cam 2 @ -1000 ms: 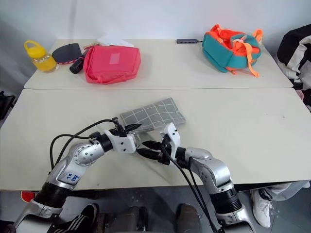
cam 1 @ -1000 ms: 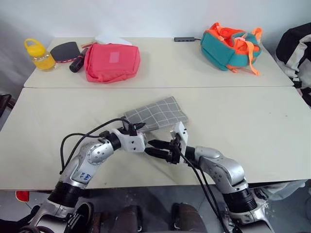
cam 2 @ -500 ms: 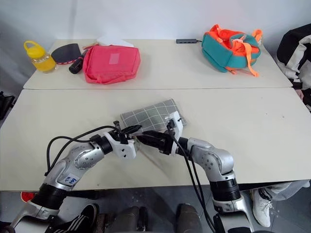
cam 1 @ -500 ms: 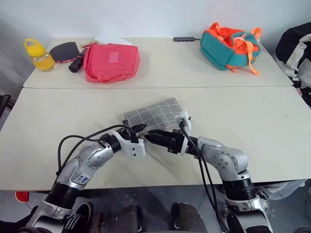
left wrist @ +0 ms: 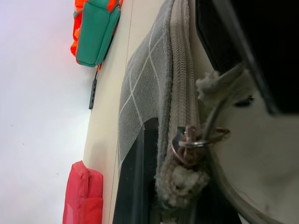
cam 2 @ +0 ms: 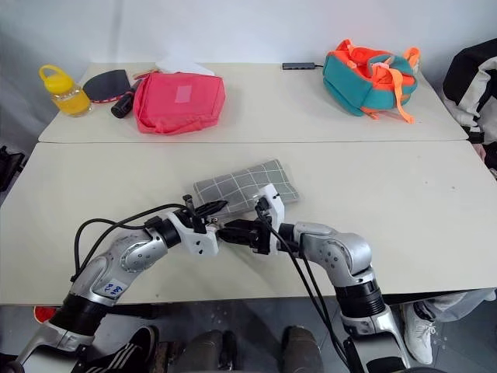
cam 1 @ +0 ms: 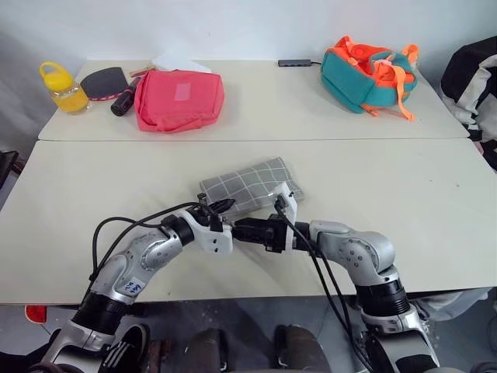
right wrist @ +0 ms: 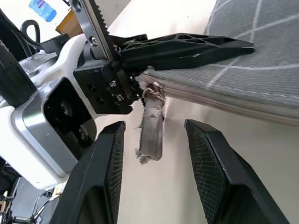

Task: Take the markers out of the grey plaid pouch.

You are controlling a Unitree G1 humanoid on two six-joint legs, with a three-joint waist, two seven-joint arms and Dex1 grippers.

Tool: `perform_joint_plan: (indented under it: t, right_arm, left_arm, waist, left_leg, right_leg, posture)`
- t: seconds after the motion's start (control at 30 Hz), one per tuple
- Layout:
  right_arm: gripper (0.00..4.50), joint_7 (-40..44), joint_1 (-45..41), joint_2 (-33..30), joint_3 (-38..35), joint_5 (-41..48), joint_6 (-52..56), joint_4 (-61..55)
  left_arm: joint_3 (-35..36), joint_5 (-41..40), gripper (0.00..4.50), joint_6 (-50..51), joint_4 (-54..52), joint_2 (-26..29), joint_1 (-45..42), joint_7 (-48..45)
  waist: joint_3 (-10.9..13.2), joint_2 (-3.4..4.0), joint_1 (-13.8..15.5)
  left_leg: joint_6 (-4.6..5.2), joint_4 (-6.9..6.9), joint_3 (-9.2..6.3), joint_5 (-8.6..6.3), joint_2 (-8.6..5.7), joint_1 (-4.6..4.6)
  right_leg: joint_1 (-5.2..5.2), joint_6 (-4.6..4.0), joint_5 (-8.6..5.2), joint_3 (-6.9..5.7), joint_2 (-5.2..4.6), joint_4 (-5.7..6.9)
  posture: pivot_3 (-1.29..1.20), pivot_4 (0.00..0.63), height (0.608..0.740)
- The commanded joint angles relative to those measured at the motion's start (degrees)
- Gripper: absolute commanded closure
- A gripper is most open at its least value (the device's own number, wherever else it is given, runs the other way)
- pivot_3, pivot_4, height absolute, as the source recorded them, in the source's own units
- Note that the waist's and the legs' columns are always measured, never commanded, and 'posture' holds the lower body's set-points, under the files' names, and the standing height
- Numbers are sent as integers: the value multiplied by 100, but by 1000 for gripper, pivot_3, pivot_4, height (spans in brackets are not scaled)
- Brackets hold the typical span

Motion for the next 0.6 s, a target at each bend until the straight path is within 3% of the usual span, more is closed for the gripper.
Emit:
perform_joint_plan:
  t: [0.03, 0.17, 0.6]
  right_arm:
    - [2997, -94, 13, 151, 31, -27, -139, 25]
    - [4418, -177, 7, 216, -23, -105, -248, 100]
    - [4466, 86, -253, -414, -283, -586, -958, 715]
  left_arm:
    - [-10, -43, 4500, 56, 14, -70, 55, 30]
    - [18, -80, 4500, 91, 3, -86, 80, 17]
    - [381, -1263, 4500, 2, -21, -56, 308, -389]
  waist:
    - [0, 0, 3]
    - [0, 0, 7]
    - [0, 0, -9]
  left_leg:
    - [0, 0, 0, 0, 0, 0]
    - [1, 0, 0, 0, -1, 0]
    - [1, -2, 1, 0, -1, -2]
  right_leg:
    - [0, 0, 0, 0, 0, 0]
    - [0, 0, 0, 0, -1, 0]
    - [-6, 0, 0, 0, -1, 0]
  posture:
    - [0, 150, 740]
    - [0, 150, 740]
    - [0, 150, 740]
